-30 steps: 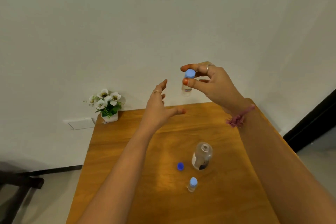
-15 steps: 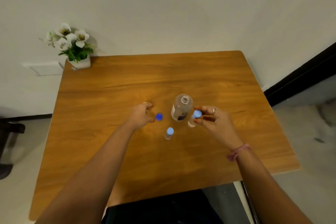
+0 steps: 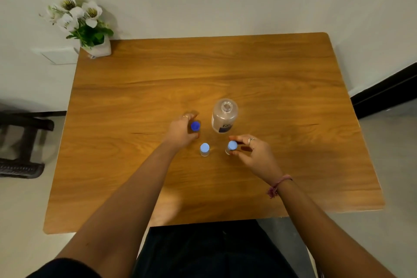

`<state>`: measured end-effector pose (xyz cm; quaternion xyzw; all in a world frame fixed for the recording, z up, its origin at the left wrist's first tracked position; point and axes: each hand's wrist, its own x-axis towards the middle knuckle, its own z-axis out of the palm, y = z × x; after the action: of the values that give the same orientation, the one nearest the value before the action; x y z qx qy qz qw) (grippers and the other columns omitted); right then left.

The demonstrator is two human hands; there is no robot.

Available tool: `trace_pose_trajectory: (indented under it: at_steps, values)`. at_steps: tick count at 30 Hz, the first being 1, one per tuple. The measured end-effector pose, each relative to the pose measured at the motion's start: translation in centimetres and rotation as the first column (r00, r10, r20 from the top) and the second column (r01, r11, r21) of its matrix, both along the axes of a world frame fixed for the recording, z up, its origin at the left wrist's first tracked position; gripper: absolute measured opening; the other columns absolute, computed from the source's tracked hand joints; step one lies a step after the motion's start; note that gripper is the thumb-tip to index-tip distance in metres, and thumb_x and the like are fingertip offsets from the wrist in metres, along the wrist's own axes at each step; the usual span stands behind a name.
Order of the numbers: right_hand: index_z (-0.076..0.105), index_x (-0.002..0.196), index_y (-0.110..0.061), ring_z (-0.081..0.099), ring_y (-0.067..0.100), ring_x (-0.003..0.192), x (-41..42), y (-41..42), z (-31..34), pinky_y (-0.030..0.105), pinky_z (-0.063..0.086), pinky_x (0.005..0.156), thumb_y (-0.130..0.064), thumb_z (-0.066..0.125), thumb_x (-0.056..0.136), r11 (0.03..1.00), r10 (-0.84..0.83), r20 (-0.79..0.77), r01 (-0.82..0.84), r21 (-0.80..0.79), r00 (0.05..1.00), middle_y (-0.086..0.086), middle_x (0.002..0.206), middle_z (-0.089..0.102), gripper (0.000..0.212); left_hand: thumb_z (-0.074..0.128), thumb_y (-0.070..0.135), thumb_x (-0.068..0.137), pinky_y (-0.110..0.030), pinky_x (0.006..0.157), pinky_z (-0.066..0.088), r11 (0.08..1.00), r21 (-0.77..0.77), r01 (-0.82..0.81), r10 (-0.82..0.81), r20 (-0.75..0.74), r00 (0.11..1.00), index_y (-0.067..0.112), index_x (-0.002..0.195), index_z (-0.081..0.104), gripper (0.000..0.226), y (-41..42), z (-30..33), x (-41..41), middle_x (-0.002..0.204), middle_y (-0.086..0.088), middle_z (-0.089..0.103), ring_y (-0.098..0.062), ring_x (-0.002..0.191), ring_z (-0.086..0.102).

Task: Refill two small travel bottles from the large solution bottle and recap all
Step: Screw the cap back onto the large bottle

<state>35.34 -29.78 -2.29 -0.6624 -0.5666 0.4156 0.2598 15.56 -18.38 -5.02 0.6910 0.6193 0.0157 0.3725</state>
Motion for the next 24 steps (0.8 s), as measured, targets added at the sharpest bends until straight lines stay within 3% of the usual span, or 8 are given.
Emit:
trace_pose_trajectory:
  at_steps: [4,10,14,18,20,22,24]
  values:
    - [0.061,0.119,-0.017,0.056,0.009,0.106,0.3,0.1,-0.5,0.024,0.051,0.09,-0.013,0.069,0.082,1.0,0.027,-0.004,-0.027,-0.013,1.0,-0.003,0.116,0.06,0.038,0.07,0.016,0.084,-0.037,0.113,0.029,0.999,0.021,-0.028,0.03,-0.084,0.996,0.014,0.137,0.047,0.057,-0.3,-1.2,0.0,0.145,-0.01,0.045,-0.027,0.137,0.034]
    - [0.059,0.12,-0.02,0.056,0.006,0.103,0.8,-0.1,-0.9,0.015,0.049,0.084,-0.017,0.07,0.082,0.998,0.045,-0.004,-0.045,-0.047,0.999,-0.008,0.114,0.057,0.04,0.069,0.018,0.085,-0.037,0.108,0.037,0.991,0.067,-0.114,0.116,-0.029,0.993,0.01,0.129,0.055,0.047,-0.7,-2.0,0.0,0.134,-0.011,0.054,-0.027,0.128,0.044]
    - [0.055,0.125,-0.022,0.053,0.006,0.106,1.3,-0.1,-1.2,0.018,0.049,0.085,-0.017,0.072,0.08,0.994,0.084,-0.015,-0.085,-0.066,0.996,-0.01,0.117,0.051,0.048,0.073,0.019,0.081,-0.033,0.092,0.048,0.955,0.032,-0.296,0.286,0.175,0.942,0.012,0.12,0.059,0.041,-0.7,-1.5,0.1,0.12,-0.009,0.062,-0.021,0.109,0.058]
    - [0.05,0.129,-0.026,0.051,0.004,0.109,3.4,0.6,-0.7,0.02,0.047,0.087,-0.008,0.068,0.08,0.988,0.138,-0.038,-0.14,-0.065,0.99,-0.01,0.121,0.048,0.056,0.076,0.014,0.079,-0.013,0.076,0.045,0.86,-0.064,-0.507,0.477,0.457,0.751,0.017,0.109,0.061,0.034,-0.4,0.7,0.0,0.116,-0.006,0.064,-0.014,0.102,0.06]
    - [0.05,0.128,-0.027,0.053,0.005,0.108,4.6,1.2,-0.4,0.022,0.05,0.087,-0.001,0.062,0.081,0.996,0.071,-0.089,-0.075,-0.049,0.994,-0.007,0.12,0.052,0.055,0.076,0.01,0.079,-0.01,0.075,0.045,0.862,-0.094,-0.498,0.464,0.544,0.699,0.026,0.1,0.062,0.03,-0.3,2.4,0.1,0.107,-0.001,0.064,-0.01,0.097,0.059]
    - [0.05,0.125,-0.028,0.055,0.006,0.106,5.4,2.2,-0.3,0.024,0.052,0.086,0.003,0.058,0.081,1.0,0.002,-0.114,-0.004,-0.011,0.993,-0.005,0.117,0.056,0.054,0.074,0.003,0.079,-0.019,0.083,0.046,0.904,-0.107,-0.413,0.386,0.616,0.686,0.032,0.094,0.062,0.035,-0.2,4.3,0.3,0.094,0.004,0.061,-0.009,0.093,0.06]
    - [0.049,0.126,-0.027,0.055,0.004,0.107,5.6,3.4,-0.3,0.025,0.052,0.087,0.001,0.059,0.082,1.0,-0.021,-0.129,0.023,0.01,0.991,-0.005,0.118,0.057,0.053,0.073,0.0,0.077,-0.027,0.092,0.047,0.95,-0.07,-0.304,0.271,0.667,0.694,0.032,0.094,0.065,0.037,-0.1,5.7,0.4,0.096,0.009,0.061,-0.011,0.097,0.063]
